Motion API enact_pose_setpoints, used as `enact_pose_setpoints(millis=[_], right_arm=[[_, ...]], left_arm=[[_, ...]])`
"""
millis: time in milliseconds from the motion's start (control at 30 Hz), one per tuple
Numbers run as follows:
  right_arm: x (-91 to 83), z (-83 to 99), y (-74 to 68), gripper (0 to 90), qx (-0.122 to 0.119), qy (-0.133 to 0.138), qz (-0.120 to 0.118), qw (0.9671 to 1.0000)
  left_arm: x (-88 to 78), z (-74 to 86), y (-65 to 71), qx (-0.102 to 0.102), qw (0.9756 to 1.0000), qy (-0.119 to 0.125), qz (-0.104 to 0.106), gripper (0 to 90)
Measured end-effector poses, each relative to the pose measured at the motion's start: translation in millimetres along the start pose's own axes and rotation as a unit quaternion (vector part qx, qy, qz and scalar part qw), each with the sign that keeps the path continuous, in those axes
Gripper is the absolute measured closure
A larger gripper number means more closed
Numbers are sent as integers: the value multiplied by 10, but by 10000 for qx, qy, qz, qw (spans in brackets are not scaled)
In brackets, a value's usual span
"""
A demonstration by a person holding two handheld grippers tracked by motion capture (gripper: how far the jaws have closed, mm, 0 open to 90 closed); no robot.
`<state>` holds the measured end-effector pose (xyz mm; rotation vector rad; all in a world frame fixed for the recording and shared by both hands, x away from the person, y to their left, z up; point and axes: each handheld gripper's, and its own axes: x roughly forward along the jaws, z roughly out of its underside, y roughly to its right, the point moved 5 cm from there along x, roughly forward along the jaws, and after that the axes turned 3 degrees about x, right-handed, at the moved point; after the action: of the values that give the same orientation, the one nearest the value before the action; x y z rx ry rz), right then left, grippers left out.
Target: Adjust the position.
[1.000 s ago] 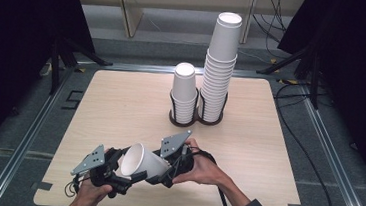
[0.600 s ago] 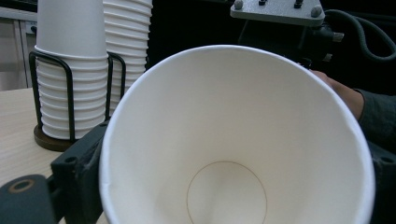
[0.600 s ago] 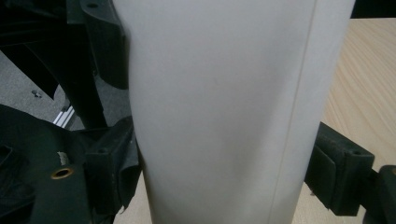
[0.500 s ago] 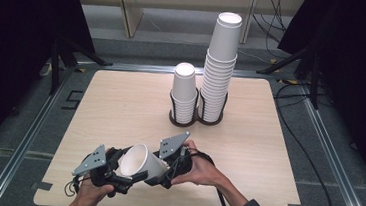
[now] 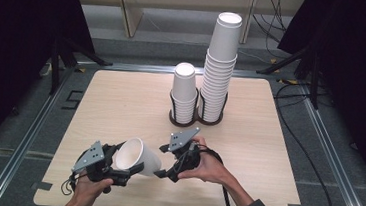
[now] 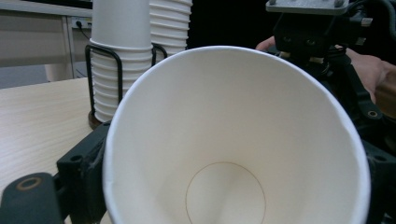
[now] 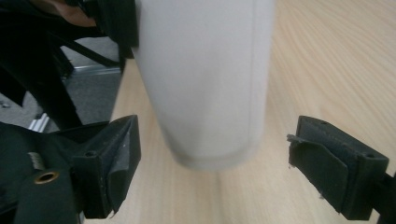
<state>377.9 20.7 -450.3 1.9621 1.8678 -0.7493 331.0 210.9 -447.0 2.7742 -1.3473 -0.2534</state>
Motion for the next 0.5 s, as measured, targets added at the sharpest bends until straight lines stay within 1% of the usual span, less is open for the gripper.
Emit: enact_pose_setpoints(millis=[67,100,133,167,200,233,267,300,367,400,433,500], right_arm=[[-24,31,26,166,91,22,69,9999],[-34,49,39,164,121,20,114,9999],[-49,69,43,164,226,-4,161,9996],[-48,81,59,163,186,23,192,9996],[-56,97,69,162,210,0,261,9994],[-63,111,80,160,220,-14,321,9992],[-67,122,82,162,230,7,326,9992],[-74,131,82,162,269,13,358,9990],[-86,141,83,162,311,57,396,9987],[-94,146,82,163,335,66,432,9985],[-106,148,92,162,275,76,515,9983],[-114,154,92,162,290,68,516,9982]], left_arm=[[2,7,-18,-34,10000,-16,-68,101],[2,10,-28,10,9999,-40,-92,101],[2,13,-35,23,9999,-62,-126,101],[5,15,-35,-38,9999,-56,-159,101],[-1,17,-48,8,9998,-93,-175,101],[0,17,-52,8,9998,-86,-201,100],[0,17,-52,8,9998,-86,-201,100],[2,19,-63,34,9996,-82,-260,100],[5,22,-80,67,9996,-78,-267,100],[0,25,-83,29,9993,-138,-349,100],[-3,29,-93,53,9992,-179,-360,100],[-4,31,-99,48,9991,-193,-385,100]])
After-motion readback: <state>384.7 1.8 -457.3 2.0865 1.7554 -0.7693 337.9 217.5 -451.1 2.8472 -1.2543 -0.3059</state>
